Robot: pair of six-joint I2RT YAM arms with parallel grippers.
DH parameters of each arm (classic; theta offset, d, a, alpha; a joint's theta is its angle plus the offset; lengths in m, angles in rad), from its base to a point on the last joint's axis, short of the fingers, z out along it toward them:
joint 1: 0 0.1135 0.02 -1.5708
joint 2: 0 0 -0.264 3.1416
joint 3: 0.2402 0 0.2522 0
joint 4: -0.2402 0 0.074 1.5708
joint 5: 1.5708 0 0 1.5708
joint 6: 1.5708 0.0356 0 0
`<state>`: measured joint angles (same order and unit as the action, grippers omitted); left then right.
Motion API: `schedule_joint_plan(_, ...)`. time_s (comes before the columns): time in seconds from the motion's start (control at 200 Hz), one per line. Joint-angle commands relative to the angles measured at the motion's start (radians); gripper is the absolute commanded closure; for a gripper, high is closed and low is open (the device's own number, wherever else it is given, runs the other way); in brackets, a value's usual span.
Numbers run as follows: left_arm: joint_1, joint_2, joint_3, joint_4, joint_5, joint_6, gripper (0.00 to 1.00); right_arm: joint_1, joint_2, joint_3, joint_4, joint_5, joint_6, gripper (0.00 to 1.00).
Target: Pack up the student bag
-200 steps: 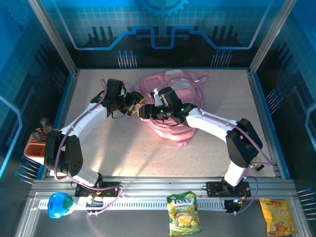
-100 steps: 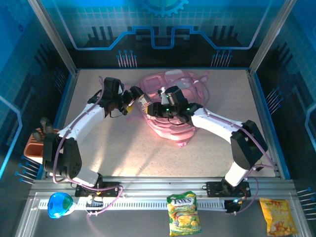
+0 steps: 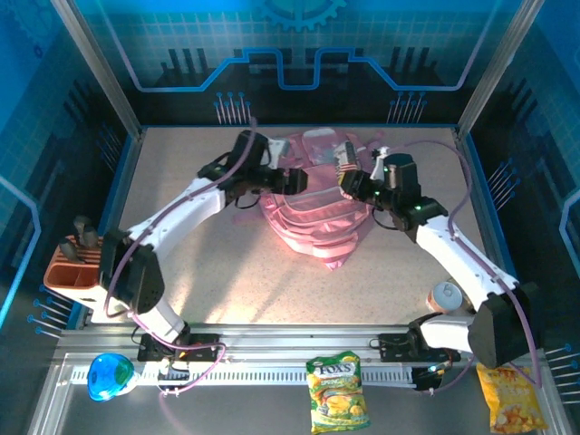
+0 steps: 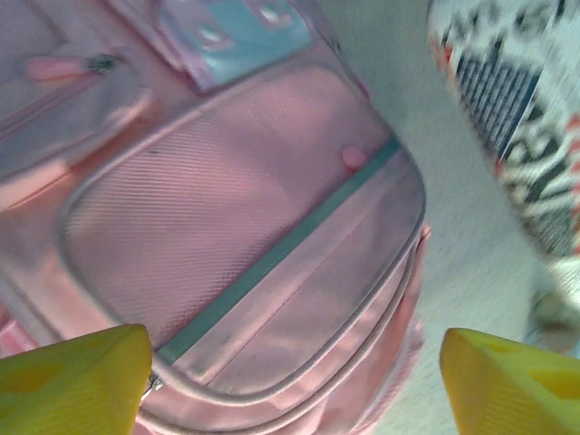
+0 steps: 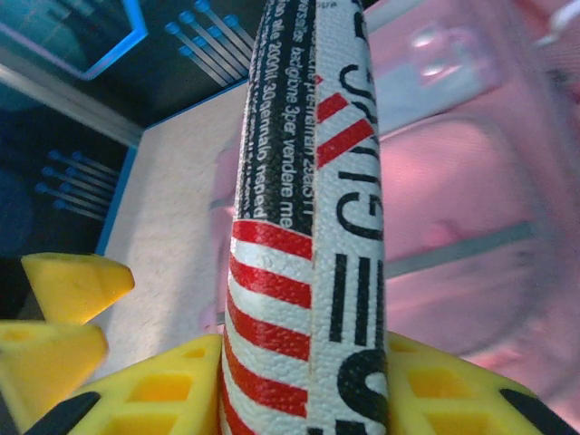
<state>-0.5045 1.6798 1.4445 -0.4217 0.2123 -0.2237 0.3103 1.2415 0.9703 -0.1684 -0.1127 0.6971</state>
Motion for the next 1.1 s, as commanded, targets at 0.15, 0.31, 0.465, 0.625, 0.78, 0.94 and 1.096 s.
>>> schedule_joint_plan(0.15, -0.141, 0.268, 0.301, -0.318, -0.152, 0.433, 0.29, -0.083, -0.114, -0.041, -0.087, 0.033, -0.036, 0.75)
schedule_joint_plan(0.31, -0.173, 0.381, 0.416, -0.386, -0.177, 0.474, 0.33, -0.111, -0.152, -0.063, -0.104, 0.033, -0.028, 0.75)
schedule_joint_plan(0.465, -0.184, 0.456, 0.494, -0.428, -0.21, 0.48, 0.41, -0.128, -0.172, -0.071, -0.118, 0.03, -0.024, 0.75)
schedule_joint_plan(0.625, -0.183, 0.479, 0.555, -0.451, -0.251, 0.445, 0.62, -0.137, -0.187, -0.078, -0.128, 0.033, -0.021, 0.75)
schedule_joint_plan(0.78, -0.156, 0.426, 0.56, -0.425, -0.145, 0.387, 0.75, -0.146, -0.205, -0.085, -0.131, 0.02, -0.006, 0.75)
schedule_joint_plan(0.94, -0.094, 0.375, 0.544, -0.365, -0.01, 0.259, 0.87, -0.159, -0.2, -0.098, -0.186, -0.037, 0.069, 0.74)
schedule_joint_plan(1.096, -0.069, 0.298, 0.445, -0.226, 0.054, 0.195, 0.9, -0.16, -0.148, -0.047, -0.299, -0.15, 0.165, 0.74)
